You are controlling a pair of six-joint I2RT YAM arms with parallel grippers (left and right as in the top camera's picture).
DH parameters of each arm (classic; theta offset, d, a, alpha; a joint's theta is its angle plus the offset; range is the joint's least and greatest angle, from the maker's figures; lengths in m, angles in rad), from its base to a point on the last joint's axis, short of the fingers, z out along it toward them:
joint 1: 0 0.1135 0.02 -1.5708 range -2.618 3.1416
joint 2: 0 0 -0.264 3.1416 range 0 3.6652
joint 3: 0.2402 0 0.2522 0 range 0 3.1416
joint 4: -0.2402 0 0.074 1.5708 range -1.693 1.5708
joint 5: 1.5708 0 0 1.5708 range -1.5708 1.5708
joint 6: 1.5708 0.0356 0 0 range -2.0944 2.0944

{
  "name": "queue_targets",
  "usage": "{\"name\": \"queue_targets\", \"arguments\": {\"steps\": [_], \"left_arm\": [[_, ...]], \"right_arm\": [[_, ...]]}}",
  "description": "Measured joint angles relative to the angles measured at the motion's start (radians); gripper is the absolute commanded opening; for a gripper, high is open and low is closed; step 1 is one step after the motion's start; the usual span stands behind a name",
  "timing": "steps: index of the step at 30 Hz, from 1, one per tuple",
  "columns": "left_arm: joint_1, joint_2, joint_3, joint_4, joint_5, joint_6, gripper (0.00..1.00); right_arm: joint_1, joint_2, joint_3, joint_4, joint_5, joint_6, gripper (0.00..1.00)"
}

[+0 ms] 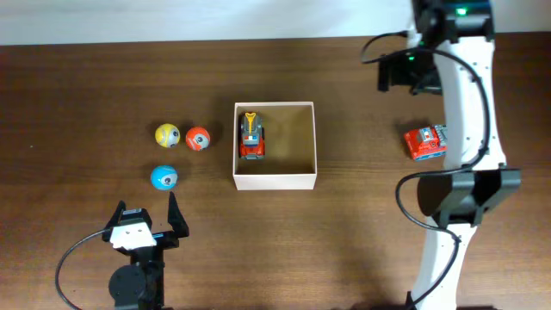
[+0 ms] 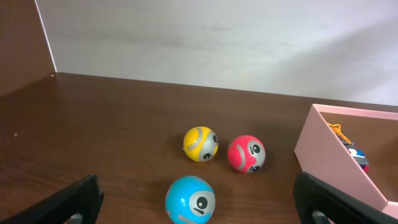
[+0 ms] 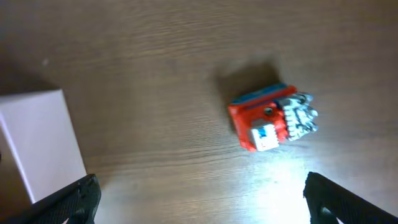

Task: Pack container
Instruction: 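Raise the right gripper and move it right toward the red-grey truck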

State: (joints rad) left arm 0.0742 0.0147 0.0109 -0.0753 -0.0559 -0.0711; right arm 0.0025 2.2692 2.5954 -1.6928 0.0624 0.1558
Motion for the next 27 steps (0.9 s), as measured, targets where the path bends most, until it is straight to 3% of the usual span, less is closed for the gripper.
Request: {"name": "queue_targets", "arguments": {"steps": [5,15,22,27], "left_arm": [[0.000,0.000,0.000,0.000,0.000,0.000,0.99],[0.000,0.000,0.000,0.000,0.000,0.000,0.99],[0.000,0.000,0.000,0.000,0.000,0.000,0.99],[0.000,0.000,0.000,0.000,0.000,0.000,0.99]], "right_arm": [[-0.065,0.000,-0.007,0.000,-0.004,0.068,0.99],[-0.158,0.000,-0.105,0.037,-0.011,0.367,0.99],[-0.173,0.000,-0.146,0.074,-0.019,0.431,0.99],[-0.173,0.000,-0.149,0.062,-0.024,0.586,0.99]]}}
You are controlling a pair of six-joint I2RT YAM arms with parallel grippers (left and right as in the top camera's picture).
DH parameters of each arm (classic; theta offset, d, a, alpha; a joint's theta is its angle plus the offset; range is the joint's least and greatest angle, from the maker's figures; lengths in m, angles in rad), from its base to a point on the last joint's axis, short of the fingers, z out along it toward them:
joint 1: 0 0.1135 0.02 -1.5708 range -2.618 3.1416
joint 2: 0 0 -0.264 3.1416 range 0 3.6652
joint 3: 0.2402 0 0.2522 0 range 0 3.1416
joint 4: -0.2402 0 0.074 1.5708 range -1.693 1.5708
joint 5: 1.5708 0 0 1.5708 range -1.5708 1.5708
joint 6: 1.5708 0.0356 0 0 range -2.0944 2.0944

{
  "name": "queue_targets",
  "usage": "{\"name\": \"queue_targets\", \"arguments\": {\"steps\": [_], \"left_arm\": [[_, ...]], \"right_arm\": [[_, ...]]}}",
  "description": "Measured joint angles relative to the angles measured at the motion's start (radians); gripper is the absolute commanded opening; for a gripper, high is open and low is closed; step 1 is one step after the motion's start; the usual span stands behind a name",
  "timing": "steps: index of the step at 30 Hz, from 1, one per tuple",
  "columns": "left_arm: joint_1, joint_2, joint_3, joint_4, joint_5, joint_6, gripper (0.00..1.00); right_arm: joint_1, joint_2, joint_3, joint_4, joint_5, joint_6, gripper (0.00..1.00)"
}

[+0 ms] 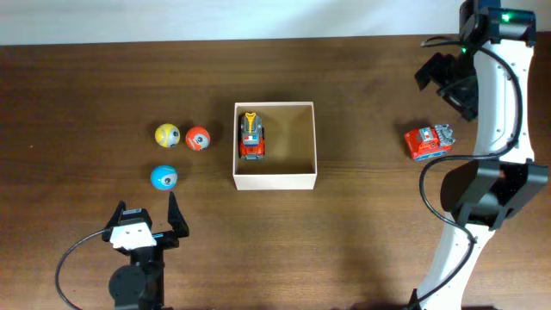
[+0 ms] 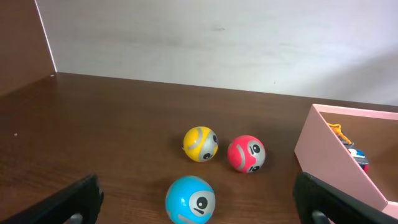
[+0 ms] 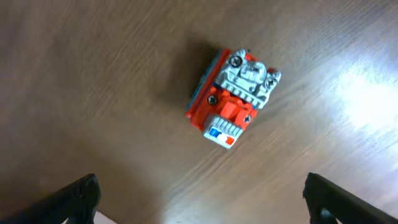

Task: Pack container
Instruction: 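Raise the right gripper and move it right toward the red-grey truck, then lower the right gripper and grasp the red-grey truck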

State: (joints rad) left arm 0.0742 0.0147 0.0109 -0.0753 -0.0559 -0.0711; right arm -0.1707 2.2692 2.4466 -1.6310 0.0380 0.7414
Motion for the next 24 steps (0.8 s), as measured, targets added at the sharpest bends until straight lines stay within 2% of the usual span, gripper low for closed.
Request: {"name": "queue_targets", "arguments": {"steps": [4,8,17,24], "left_arm": [[0.000,0.000,0.000,0.000,0.000,0.000,0.99],[0.000,0.000,0.000,0.000,0.000,0.000,0.99],[0.000,0.000,0.000,0.000,0.000,0.000,0.99],[0.000,0.000,0.000,0.000,0.000,0.000,0.99]], "right_arm": [[0.000,-0.002,-0.042,0.014,0.000,0.161,0.99],[-0.001,-0.002,-0.133,0.082,0.002,0.248,0.99],[-0.025,-0.002,-0.365,0.208,0.002,0.305,0.99],[-0.053,-0.002,-0.463,0.279,0.003,0.305,0.99]]}}
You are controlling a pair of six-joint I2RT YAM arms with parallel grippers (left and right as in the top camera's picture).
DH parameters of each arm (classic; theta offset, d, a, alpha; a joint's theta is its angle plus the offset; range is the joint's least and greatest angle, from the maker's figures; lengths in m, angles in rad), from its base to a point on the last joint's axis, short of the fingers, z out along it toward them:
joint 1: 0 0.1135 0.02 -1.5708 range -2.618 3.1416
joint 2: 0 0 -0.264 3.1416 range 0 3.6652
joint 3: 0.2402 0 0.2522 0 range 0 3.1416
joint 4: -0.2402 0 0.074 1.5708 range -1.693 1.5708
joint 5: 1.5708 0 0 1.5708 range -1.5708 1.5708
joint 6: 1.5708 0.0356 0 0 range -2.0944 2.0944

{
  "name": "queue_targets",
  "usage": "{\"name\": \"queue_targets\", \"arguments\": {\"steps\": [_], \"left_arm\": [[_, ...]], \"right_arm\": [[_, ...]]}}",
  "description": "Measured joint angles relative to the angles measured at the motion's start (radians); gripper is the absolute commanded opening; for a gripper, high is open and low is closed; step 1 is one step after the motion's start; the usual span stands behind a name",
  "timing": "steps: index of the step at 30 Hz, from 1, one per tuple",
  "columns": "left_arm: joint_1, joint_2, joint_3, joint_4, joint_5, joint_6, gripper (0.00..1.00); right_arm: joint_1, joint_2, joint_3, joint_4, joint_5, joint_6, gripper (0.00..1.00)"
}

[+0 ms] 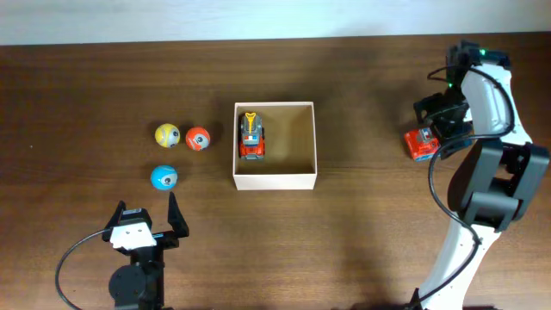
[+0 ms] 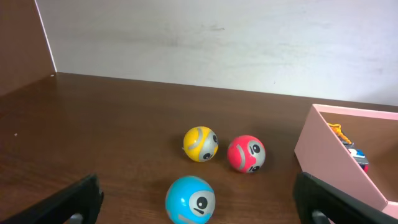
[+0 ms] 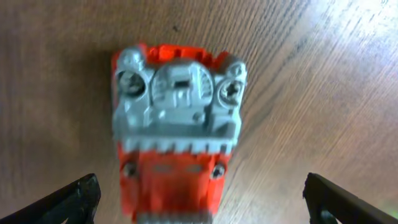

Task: Pack container
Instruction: 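Lower the right gripper and grasp the red-grey truck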

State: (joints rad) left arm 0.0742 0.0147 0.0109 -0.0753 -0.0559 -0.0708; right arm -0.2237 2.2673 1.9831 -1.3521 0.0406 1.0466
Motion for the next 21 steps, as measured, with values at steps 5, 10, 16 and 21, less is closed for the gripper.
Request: {"name": "queue_targets", "arguments": {"steps": [5,10,16,21], "left_arm": [[0.000,0.000,0.000,0.000,0.000,0.000,0.99],[0.000,0.000,0.000,0.000,0.000,0.000,0.99],[0.000,0.000,0.000,0.000,0.000,0.000,0.99],[0.000,0.000,0.000,0.000,0.000,0.000,0.99]], "right_arm": [[0.000,0.000,-0.048,0.064,0.000,0.000,0.99],[0.000,0.000,-0.103,0.130,0.000,-0.010,0.99],[0.000,0.000,-0.138,0.182,-0.005,-0.039,0.99],[0.000,0.000,-0.148,0.215,-0.005,-0.060,1.00]]}}
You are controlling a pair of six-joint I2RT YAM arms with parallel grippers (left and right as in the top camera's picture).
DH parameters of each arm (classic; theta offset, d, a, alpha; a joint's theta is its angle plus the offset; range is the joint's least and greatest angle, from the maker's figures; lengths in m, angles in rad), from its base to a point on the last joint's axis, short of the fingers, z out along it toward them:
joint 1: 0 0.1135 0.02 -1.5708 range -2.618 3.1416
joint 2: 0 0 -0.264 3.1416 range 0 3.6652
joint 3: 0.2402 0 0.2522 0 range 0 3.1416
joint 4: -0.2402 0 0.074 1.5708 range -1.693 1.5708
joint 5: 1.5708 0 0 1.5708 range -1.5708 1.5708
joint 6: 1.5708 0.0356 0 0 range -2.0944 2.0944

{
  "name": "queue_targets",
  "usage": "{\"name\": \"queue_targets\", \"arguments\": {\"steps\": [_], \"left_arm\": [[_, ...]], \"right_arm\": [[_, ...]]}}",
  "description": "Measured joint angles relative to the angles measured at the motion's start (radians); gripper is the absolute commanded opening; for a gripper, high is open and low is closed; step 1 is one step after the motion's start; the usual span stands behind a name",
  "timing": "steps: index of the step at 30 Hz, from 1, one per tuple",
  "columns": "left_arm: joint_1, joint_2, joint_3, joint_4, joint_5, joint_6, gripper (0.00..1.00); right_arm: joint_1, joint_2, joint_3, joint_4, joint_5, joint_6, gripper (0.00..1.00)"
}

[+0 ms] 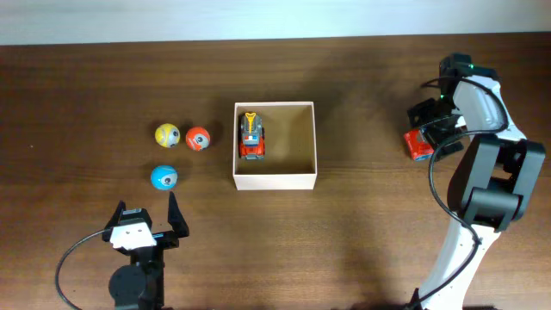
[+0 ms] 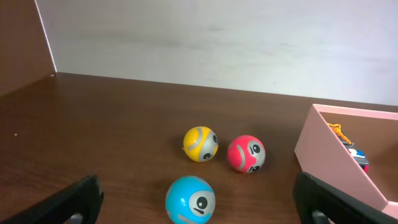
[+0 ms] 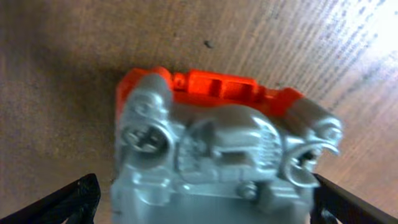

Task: Pack container
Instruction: 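Lower the right gripper and grasp the red-grey truck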

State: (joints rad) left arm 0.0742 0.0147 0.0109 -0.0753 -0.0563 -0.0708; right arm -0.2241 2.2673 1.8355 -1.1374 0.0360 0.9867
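Observation:
A white open box (image 1: pixel 303 138) stands mid-table with a red-and-yellow toy truck (image 1: pixel 251 136) inside at its left. The red and silver toy car (image 1: pixel 417 145) lies at the right, and it fills the right wrist view (image 3: pixel 217 149). My right gripper (image 1: pixel 436 129) is low over it, open, one dark fingertip (image 3: pixel 78 198) on each side. Yellow (image 1: pixel 167 135), red (image 1: pixel 197 139) and blue (image 1: pixel 164 177) balls lie left of the box. My left gripper (image 1: pixel 145 222) stands open near the front edge, just short of the blue ball (image 2: pixel 190 199).
A white wall runs along the table's far edge. The box's pink-looking side wall (image 2: pixel 339 168) is to the right in the left wrist view. The right arm's cable loops beside the arm at the table's right side.
My right gripper has dropped closer to the red and silver car, which now looms larger in the right wrist view. The left arm, balls and box are unchanged.
My right gripper was high between the box and the car, open. It then stood farther right above the car, turned. Then it was down over the car, and now it is lower still with its fingers either side. The left arm stayed still throughout.

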Motion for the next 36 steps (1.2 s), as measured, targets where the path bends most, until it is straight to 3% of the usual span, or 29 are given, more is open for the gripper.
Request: {"name": "queue_targets", "arguments": {"steps": [15,26,36], "left_arm": [[0.000,0.000,0.000,0.000,0.000,0.000,0.99],[0.000,0.000,0.000,0.000,0.000,0.000,0.99],[0.000,0.000,0.000,0.000,0.000,0.000,0.99]], "right_arm": [[0.000,0.000,-0.002,0.021,-0.001,-0.180,0.93],[0.009,0.000,-0.003,0.079,-0.053,-0.667,1.00],[0.081,0.000,-0.003,0.106,-0.157,-1.189,0.99]]}}
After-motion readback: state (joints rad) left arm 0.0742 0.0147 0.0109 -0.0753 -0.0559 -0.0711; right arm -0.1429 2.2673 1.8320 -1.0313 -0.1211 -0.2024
